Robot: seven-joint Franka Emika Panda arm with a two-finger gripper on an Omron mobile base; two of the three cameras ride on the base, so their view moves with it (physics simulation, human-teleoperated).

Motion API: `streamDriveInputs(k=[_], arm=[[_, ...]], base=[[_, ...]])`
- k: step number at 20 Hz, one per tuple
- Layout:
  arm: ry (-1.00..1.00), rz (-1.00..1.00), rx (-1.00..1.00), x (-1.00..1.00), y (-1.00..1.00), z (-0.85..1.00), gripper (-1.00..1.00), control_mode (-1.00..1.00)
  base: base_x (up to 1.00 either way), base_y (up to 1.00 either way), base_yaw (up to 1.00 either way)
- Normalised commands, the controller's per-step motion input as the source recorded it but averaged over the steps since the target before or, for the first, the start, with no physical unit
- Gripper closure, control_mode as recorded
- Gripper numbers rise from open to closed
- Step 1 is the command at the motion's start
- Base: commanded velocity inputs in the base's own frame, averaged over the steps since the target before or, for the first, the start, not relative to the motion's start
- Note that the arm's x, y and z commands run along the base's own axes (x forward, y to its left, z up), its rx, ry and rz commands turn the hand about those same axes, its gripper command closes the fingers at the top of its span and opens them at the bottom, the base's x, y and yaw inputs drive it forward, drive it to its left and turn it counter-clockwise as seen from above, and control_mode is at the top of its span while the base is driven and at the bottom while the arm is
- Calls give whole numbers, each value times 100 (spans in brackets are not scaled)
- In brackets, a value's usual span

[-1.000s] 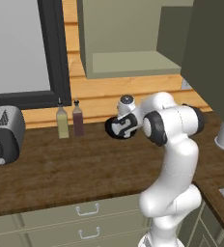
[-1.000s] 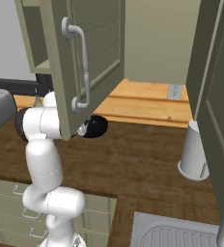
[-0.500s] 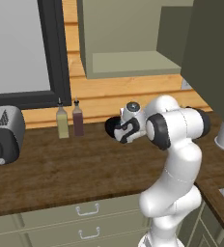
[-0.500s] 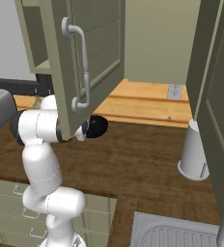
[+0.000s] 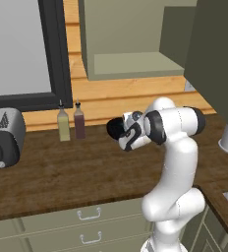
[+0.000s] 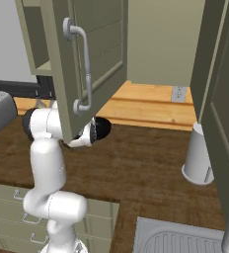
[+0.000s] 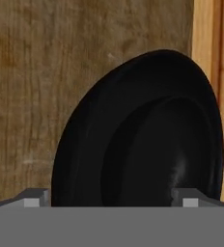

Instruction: Pick up the bowls on the counter and stack them on top of one another in the open cabinet. Place the smaller bowl on top of the larger bowl.

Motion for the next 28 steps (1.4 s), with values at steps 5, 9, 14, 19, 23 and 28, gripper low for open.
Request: streamDriveInputs(k=[5,9,14,19,23,28], arm=[[-18,0,0,19,0,-16,-100,-100],[-16,0,0,0,1,-8,-100,-100],[-12,-1,0,0,8,0,100,-100],[-3,-3,0,-11,11,1,100,-100],[0,-2,0,-46,5,38,100,-100],[0,-1,0,-72,10,78,100,-100]], base=[[0,0,0],[0,0,0],[0,0,0],[0,0,0],[0,0,0],[0,0,0]])
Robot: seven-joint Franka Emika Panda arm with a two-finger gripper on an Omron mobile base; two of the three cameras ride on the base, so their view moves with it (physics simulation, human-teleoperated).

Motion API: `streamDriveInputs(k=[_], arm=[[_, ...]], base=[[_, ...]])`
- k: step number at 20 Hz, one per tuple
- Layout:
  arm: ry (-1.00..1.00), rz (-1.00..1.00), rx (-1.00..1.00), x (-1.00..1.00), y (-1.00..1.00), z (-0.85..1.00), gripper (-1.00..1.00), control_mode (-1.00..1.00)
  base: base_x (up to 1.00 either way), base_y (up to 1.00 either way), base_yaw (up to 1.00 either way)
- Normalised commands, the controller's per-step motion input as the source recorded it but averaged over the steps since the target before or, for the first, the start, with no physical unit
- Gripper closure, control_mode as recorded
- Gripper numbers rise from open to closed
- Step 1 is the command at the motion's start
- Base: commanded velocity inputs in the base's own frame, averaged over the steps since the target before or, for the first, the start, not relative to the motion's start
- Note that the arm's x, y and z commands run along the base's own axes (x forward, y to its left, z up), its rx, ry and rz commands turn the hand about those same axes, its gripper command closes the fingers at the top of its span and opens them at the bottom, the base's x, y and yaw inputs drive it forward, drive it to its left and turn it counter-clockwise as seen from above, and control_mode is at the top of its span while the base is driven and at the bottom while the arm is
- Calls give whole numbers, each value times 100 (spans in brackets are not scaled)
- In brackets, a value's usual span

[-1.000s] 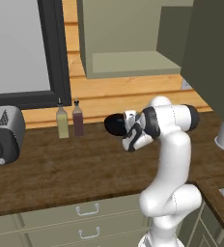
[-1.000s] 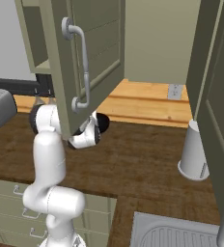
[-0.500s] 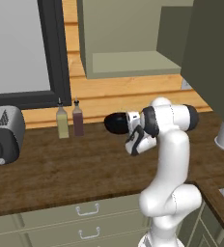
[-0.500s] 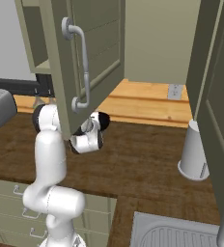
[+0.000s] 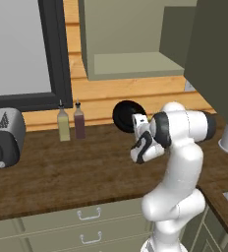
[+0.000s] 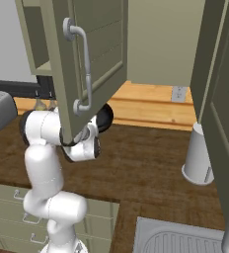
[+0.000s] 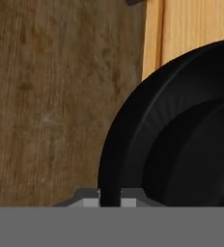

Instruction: Pick up the bowls on the counter and stack them on top of one another in the open cabinet. Place the smaller bowl on top of the larger bowl.

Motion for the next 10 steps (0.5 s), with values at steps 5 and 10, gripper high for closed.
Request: streamDriveInputs(k=[5,10], arm=[[16,0,-4,-100,24,100,100,-100],[39,0,-5,-100,17,100,100,-100]], base=[[0,0,0],[0,0,0]])
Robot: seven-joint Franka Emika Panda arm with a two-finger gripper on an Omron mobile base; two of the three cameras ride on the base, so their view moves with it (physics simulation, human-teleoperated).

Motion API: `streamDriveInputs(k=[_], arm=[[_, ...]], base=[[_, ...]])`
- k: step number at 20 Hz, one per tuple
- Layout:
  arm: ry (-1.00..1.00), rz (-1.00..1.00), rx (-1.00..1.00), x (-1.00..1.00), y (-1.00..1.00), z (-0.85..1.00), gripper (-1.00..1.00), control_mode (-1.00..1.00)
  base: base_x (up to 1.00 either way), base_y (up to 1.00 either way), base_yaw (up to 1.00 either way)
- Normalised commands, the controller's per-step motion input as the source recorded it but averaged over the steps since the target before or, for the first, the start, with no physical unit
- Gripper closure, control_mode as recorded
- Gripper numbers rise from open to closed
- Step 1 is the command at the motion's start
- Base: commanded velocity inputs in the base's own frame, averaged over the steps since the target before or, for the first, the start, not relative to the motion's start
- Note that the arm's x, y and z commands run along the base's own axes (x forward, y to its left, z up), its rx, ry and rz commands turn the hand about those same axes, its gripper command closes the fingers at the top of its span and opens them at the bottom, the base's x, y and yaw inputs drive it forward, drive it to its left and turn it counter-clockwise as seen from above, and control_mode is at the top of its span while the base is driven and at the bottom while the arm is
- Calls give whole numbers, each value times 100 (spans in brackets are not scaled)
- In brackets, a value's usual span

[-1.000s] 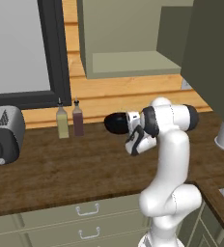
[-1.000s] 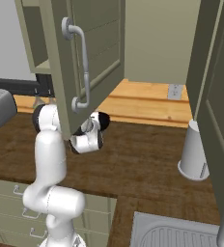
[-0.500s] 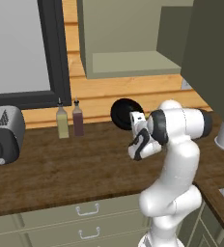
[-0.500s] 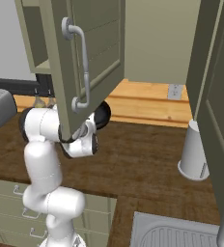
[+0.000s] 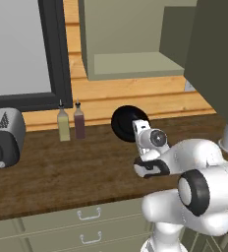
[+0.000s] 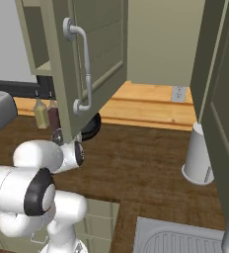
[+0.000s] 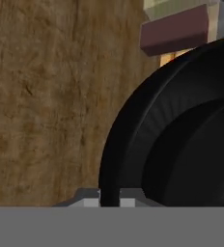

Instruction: Pick up the bowls on the counter and stack them on top of one another in the open cabinet. Place the smaller bowl on top of the larger bowl.

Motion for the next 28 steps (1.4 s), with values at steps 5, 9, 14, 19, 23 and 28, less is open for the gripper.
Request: streamDriveInputs(k=[5,9,14,19,23,28], arm=[[38,0,-6,-100,2,100,100,-100],[24,0,-6,-100,0,100,100,-100],[6,0,-14,-86,0,100,100,-100],[0,0,-20,-33,0,100,100,-100],[0,0,-12,-1,0,100,100,-100],[0,0,-4,3,0,100,100,-100]], base=[[0,0,0],[0,0,0],[0,0,0],[0,0,0],[0,0,0],[0,0,0]])
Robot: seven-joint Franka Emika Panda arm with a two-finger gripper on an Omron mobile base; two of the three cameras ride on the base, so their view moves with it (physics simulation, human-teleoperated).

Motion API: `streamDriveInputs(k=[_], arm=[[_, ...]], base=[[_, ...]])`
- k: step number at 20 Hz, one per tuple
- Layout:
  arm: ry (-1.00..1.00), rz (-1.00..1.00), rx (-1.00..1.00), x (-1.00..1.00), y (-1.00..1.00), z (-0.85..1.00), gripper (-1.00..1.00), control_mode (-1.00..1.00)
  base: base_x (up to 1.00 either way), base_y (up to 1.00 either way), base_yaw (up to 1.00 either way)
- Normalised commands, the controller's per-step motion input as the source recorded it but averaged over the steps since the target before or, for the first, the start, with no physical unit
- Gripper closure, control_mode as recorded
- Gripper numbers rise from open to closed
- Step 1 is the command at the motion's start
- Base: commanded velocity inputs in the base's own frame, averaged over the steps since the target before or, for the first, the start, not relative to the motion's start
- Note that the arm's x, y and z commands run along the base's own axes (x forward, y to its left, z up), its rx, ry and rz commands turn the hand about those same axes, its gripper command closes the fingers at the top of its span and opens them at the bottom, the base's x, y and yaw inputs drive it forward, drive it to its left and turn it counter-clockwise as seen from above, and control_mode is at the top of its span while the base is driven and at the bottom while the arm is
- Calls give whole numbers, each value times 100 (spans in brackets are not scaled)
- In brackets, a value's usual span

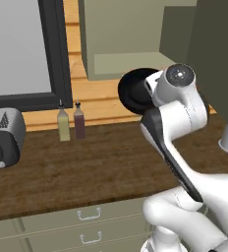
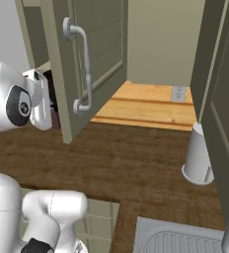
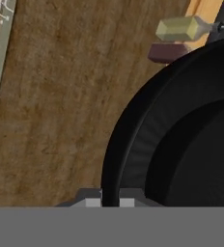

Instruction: Pick up the bowls on the counter and stack them on top of one another in the open cabinet. Place the smaller bowl on top of the larger bowl.

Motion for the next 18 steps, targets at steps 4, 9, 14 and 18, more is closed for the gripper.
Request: streamDriveInputs(k=[4,9,14,18], arm=[[3,-1,0,59,1,94,100,-100],[13,-7,0,100,1,41,100,-100],[2,-14,0,100,0,0,100,-100],[0,-16,0,100,0,-4,100,-100]], base=[[0,0,0],[0,0,0],[0,0,0],[0,0,0]])
